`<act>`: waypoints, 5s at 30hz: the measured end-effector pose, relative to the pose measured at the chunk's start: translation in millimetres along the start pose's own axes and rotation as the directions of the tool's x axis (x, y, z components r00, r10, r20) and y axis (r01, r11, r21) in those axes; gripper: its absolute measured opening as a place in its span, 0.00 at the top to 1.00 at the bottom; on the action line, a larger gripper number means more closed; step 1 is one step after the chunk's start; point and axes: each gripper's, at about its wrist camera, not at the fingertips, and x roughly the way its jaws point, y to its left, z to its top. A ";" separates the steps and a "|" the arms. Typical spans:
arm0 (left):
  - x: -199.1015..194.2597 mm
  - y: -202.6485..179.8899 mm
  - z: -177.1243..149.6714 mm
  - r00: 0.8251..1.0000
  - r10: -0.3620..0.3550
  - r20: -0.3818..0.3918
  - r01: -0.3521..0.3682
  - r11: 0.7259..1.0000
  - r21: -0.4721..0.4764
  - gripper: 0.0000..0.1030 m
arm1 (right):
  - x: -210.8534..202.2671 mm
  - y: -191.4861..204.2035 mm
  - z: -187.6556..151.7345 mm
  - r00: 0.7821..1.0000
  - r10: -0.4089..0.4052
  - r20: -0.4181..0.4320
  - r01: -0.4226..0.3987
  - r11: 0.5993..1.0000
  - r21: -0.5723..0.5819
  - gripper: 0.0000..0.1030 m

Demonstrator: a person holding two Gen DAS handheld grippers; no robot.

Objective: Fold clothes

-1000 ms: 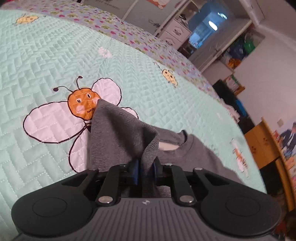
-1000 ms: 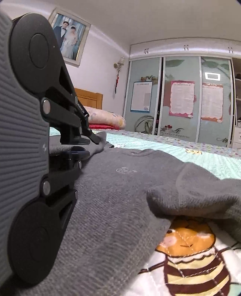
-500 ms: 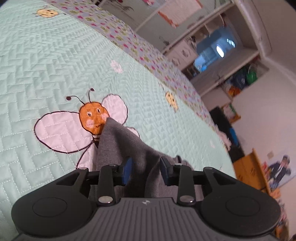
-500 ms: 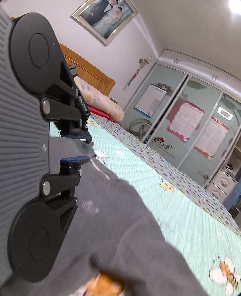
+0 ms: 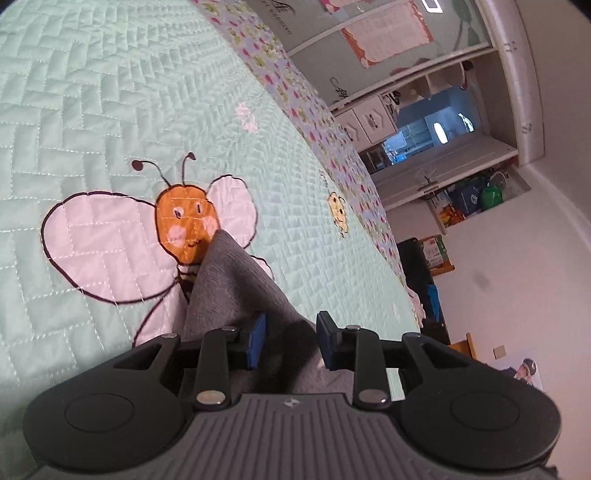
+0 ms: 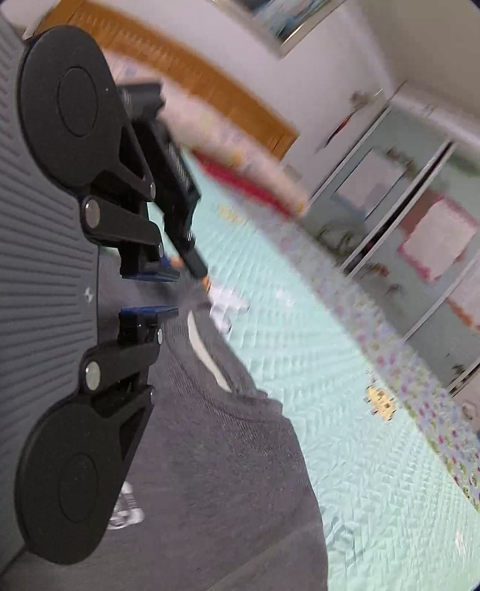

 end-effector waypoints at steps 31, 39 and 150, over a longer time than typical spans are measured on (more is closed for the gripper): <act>8.0 -1.0 -5.7 0.994 -0.019 -0.105 0.026 0.998 0.064 0.86 | 70.0 22.0 -29.1 0.991 -0.132 0.001 0.127 0.954 -0.272 0.82; 13.5 16.7 0.5 0.994 0.049 -0.098 -0.039 0.994 0.098 0.97 | 2.2 19.0 -27.8 0.998 -0.001 0.063 0.012 0.987 -0.162 0.79; -211.1 -28.8 -270.2 0.957 0.280 -0.082 -0.208 0.854 0.477 0.67 | -188.8 -24.6 -145.2 0.994 -0.083 0.070 0.082 0.997 0.008 0.94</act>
